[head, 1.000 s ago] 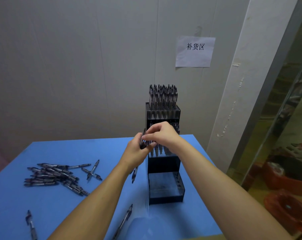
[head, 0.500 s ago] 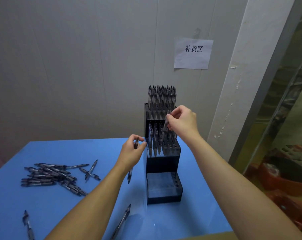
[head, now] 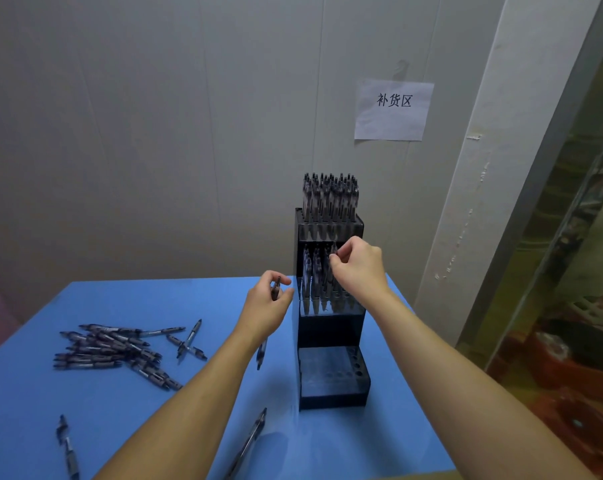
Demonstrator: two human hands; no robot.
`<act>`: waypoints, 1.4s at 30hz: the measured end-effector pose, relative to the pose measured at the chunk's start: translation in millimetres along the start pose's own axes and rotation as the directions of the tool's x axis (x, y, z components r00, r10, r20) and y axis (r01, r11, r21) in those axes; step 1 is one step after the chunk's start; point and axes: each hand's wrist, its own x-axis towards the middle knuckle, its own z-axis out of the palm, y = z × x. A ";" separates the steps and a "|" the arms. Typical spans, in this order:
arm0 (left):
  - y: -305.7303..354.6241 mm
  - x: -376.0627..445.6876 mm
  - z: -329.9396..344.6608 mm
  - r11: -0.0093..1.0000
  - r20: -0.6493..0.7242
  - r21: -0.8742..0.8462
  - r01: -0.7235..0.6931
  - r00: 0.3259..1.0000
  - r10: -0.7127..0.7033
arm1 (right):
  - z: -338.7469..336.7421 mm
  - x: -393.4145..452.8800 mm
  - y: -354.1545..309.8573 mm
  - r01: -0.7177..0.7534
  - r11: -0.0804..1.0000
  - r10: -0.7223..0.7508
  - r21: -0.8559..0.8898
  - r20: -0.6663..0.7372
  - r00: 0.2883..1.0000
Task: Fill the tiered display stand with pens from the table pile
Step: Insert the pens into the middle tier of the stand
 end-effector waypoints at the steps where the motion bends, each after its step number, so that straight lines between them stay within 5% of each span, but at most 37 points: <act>1: 0.4 -0.7 -0.6 1.000 -0.001 -0.002 0.000 1.000 0.000 | 1.4 0.0 0.1 -0.004 1.000 0.004 0.002 0.004 1.000; 21: 3.1 0.7 1.4 1.000 0.010 0.002 0.006 1.000 -0.006 | 7.6 -7.5 -3.9 -0.033 0.925 0.107 -0.379 0.174 0.979; 27: 14.1 0.8 10.3 0.999 0.069 0.034 -0.017 0.998 0.015 | 6.7 -23.4 -24.5 0.034 0.996 -0.066 0.081 0.440 0.896; 37: 21.0 -0.2 12.9 0.996 0.083 0.077 -0.045 0.996 0.039 | 13.0 -28.7 -22.7 -0.076 0.975 -0.022 0.207 0.434 0.900; 42: 11.2 4.5 9.4 0.992 0.088 0.126 0.004 0.996 -0.015 | 6.4 -22.1 -29.0 -0.094 0.941 0.007 0.326 0.259 0.966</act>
